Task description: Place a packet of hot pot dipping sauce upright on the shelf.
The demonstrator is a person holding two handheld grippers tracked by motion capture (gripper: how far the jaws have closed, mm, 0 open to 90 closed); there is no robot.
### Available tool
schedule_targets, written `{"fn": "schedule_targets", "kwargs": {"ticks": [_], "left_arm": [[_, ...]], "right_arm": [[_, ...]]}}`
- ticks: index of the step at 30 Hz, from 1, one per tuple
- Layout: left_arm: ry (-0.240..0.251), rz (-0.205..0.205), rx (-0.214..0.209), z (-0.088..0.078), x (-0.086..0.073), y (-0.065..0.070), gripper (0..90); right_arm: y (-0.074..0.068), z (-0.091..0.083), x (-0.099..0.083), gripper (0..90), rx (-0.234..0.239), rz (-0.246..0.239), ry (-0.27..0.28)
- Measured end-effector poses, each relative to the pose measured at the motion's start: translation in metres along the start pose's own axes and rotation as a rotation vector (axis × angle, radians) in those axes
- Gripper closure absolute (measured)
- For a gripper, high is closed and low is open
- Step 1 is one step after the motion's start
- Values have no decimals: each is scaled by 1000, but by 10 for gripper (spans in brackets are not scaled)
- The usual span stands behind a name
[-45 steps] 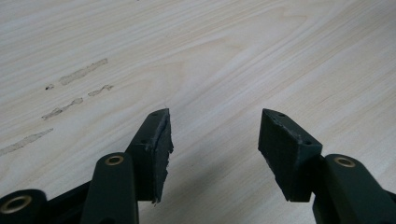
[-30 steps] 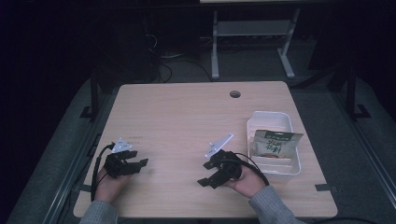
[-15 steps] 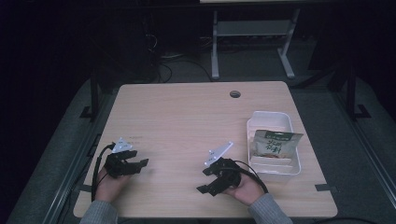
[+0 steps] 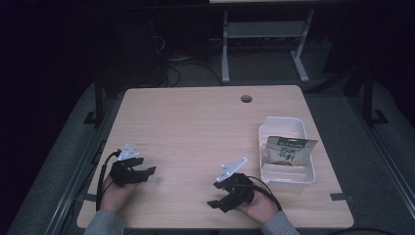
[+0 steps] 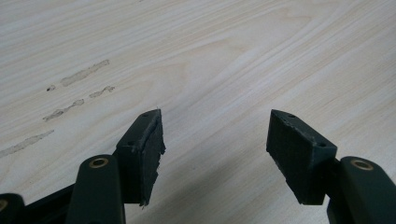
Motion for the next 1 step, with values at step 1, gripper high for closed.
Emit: {"fn": "schedule_targets", "kwargs": {"ticks": [1], "left_arm": [[1,-1,0,0,0,0,358]], "right_arm": [[0,0,-1,301,-3,0,1]]}}
Point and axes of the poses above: each handheld gripper's, and its own axes: z roughly forward along the jaws, x roughly out of its top, y roughly to its right, the point moved 1 cm from there along z, roughly forward along the jaws, and after that the axes turned 6 degrees about z, right-handed, at the moved point
